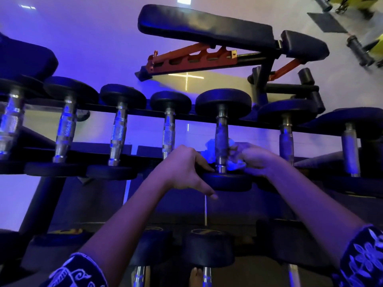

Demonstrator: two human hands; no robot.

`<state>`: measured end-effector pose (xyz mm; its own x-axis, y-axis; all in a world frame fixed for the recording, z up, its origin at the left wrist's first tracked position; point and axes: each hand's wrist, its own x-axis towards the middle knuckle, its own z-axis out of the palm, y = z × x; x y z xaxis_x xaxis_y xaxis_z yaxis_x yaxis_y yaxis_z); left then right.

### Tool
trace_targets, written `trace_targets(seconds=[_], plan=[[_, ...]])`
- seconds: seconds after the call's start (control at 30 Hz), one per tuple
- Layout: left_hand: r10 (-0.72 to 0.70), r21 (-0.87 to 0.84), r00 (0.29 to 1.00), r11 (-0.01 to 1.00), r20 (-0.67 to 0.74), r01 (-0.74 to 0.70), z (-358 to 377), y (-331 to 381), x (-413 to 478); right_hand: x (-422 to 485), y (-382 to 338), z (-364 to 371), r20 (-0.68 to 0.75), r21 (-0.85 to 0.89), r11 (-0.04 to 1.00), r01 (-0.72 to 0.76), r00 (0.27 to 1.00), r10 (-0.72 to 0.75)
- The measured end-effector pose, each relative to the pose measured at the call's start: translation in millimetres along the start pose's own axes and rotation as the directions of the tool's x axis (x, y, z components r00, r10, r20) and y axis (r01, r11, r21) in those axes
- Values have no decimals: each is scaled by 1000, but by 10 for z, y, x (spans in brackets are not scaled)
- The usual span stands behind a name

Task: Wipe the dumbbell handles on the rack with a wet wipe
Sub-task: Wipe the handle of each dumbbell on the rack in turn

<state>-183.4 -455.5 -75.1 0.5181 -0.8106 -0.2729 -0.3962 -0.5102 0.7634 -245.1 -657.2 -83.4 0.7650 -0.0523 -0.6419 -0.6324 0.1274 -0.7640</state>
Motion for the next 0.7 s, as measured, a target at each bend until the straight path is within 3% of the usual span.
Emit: trace_targets(seconds=[0.07, 0.2, 0.27, 0.37, 0.5, 0.57, 0.7], plan=[[8, -13, 1000, 1000, 8, -8, -4, 3, -4, -18, 12, 32, -156, 6, 998, 67, 986, -65], [15, 1, 1000, 1000, 6, -15, -1, 9, 6, 18, -70, 37, -504, -97, 984, 152, 845, -180], [22, 4, 1000, 1000, 13, -22, -8, 5, 11, -130, 68, 95, -566, -235, 965, 118, 791, -235], [33, 15, 999, 999, 19, -33, -10, 4, 15, -423, 206, 304, -553, -503, 853, 137, 707, -440], [26, 4, 1000, 1000, 6, -26, -4, 14, 4, -107, -149, 219, -584, -627, 770, 121, 582, -566], [25, 8, 1000, 1000, -4, -25, 3, 23, 1, 29, -323, 112, -581, -604, 789, 115, 613, -535], [19, 8, 1000, 1000, 4, -19, -2, 30, 15, -265, -64, 142, -439, -361, 876, 318, 771, -461]])
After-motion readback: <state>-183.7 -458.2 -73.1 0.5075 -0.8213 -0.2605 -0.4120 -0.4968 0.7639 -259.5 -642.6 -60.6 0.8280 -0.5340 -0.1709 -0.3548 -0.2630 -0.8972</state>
